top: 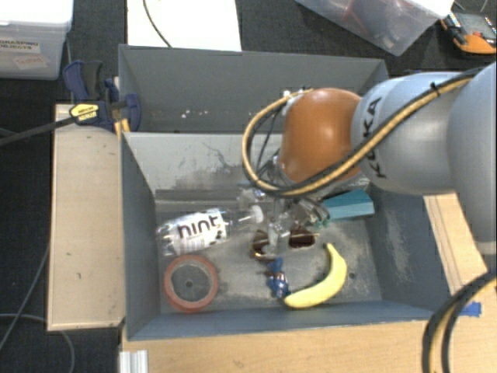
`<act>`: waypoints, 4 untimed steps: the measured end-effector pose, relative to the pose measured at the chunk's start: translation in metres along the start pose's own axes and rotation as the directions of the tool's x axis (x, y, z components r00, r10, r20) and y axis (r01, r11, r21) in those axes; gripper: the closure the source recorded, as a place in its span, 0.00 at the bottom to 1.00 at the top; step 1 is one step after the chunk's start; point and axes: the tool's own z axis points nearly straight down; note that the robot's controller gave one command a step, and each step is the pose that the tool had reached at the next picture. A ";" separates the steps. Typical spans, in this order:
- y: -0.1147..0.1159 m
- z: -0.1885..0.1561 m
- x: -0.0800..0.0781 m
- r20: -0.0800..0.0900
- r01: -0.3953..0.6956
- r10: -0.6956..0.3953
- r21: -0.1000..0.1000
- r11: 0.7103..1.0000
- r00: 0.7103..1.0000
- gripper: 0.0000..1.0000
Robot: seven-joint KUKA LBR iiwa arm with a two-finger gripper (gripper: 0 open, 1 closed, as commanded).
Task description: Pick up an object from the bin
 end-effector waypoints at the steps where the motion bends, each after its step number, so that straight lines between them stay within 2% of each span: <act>1: -0.030 0.029 0.009 -0.001 -0.011 0.011 -0.001 1.000 1.000 0.00; 2: -0.024 0.018 0.007 0.000 0.001 -0.001 -0.002 1.000 1.000 0.00; 3: -0.065 0.047 0.008 0.001 -0.157 0.157 -0.001 0.988 0.988 0.00; 4: -0.062 -0.006 0.037 0.011 0.023 -0.023 -0.001 1.000 1.000 0.00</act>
Offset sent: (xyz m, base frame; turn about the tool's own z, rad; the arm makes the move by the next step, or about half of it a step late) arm 0.0018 -0.0124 0.0010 -0.0241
